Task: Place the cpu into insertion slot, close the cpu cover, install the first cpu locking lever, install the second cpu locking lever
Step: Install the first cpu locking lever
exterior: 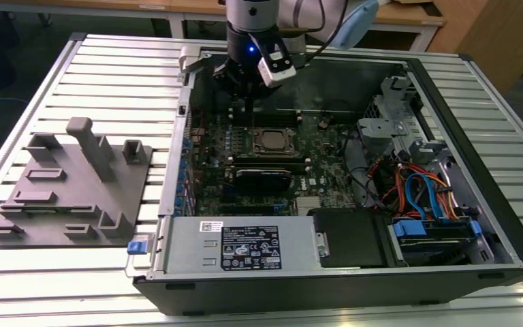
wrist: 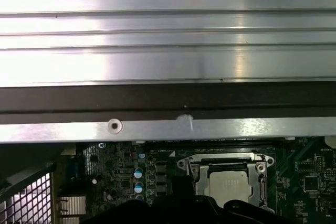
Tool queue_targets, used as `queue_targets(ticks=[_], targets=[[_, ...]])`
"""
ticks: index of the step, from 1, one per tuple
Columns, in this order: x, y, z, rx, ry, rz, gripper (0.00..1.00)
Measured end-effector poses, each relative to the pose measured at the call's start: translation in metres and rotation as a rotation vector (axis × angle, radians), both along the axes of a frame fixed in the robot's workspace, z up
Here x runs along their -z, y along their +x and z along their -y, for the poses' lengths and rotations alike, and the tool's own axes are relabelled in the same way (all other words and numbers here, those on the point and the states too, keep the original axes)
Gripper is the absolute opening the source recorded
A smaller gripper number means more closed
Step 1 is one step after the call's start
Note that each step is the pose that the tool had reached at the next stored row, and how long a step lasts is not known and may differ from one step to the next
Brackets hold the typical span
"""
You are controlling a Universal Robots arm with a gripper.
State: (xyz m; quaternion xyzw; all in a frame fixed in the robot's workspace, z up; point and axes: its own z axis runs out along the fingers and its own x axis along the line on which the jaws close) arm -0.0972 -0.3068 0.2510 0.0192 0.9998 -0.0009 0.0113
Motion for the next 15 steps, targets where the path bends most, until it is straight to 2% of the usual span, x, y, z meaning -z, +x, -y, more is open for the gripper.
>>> queue_targets(ticks=[11,15], targets=[[0.0,0.0123,0.0,0.004,-0.0001,-0.0001,0.11],[0.0,0.0135,0.0,0.005,0.0001,0.0001,0.11]])
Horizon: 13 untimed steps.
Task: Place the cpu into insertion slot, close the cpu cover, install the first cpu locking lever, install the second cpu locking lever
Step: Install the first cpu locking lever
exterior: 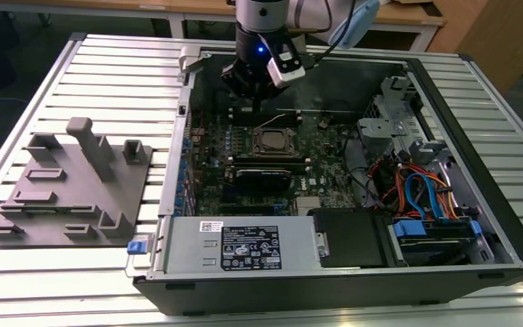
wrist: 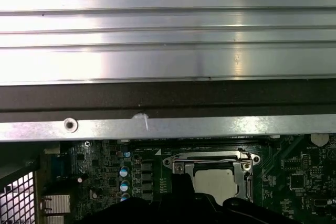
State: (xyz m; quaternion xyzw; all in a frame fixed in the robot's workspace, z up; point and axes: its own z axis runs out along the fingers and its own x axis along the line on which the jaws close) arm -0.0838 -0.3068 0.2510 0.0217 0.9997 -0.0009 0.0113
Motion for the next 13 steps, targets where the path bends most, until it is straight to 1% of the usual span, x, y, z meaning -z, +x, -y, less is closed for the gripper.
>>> queue_targets(ticks=[13], targets=[[0.0,0.0002,0.0,0.001,-0.0001,-0.0001,0.11]])
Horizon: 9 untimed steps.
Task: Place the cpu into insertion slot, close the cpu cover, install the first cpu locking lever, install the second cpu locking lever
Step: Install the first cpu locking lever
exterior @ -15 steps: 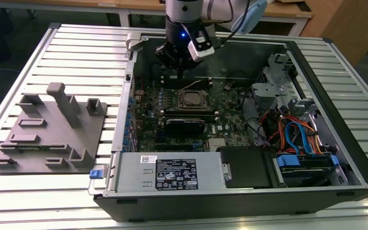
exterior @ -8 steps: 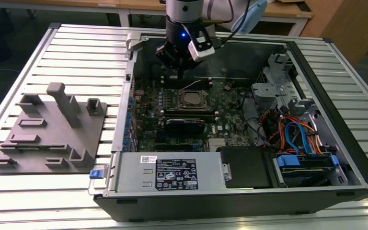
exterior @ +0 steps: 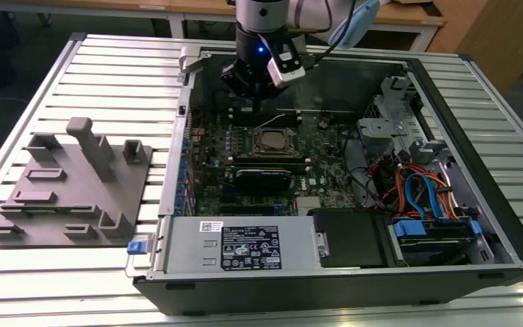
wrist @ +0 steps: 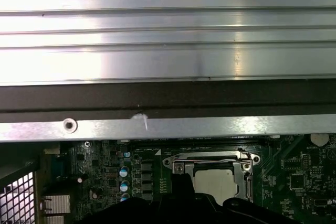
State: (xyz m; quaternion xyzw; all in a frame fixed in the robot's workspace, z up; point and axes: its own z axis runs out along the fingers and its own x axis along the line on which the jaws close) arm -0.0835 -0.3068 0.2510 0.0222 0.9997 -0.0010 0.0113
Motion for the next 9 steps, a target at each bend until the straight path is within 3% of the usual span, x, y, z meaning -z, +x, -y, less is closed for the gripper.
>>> queue_targets(ticks=[2,4,9], targets=[[0.0,0.0004,0.0,0.005,0.0004,0.0002,0.11],[0.0002,0.0006,0.0,0.02,0.0065,0.0003,0.11],[0.0024,0.0007,0.0016,0.041,0.0395,0.0,0.11]])
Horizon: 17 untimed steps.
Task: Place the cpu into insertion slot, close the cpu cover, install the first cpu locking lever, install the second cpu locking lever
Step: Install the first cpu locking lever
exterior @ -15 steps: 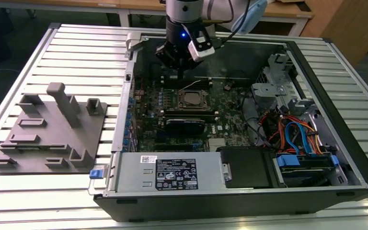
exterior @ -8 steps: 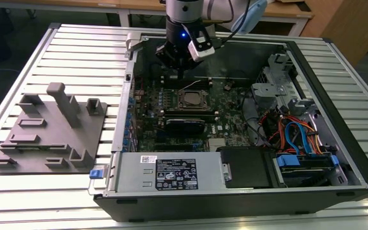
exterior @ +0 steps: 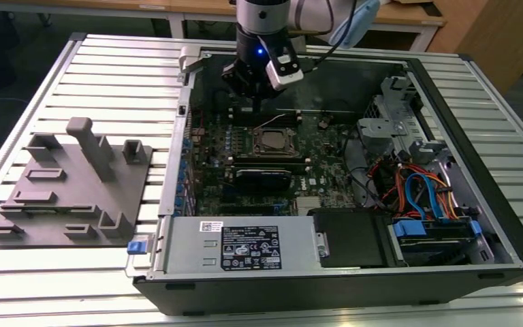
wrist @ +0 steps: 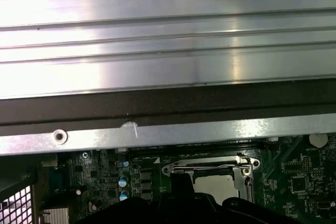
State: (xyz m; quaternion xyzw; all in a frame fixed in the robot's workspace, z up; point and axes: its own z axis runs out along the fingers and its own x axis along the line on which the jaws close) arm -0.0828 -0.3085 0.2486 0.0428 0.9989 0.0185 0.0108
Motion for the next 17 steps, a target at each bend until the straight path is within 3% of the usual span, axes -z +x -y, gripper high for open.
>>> queue_targets(ticks=[5,6,8,9,17], targets=[[0.0044,0.0,0.0048,0.0,0.0184,0.0009,0.11],[0.0051,0.0,0.0052,0.0,0.0241,0.001,0.11],[0.0057,0.0001,0.006,0.0,0.046,0.0011,0.11],[0.0061,0.0001,0.0063,0.0,0.0501,0.001,0.11],[0.0093,0.0011,0.0067,0.0,0.0517,0.001,0.11]])
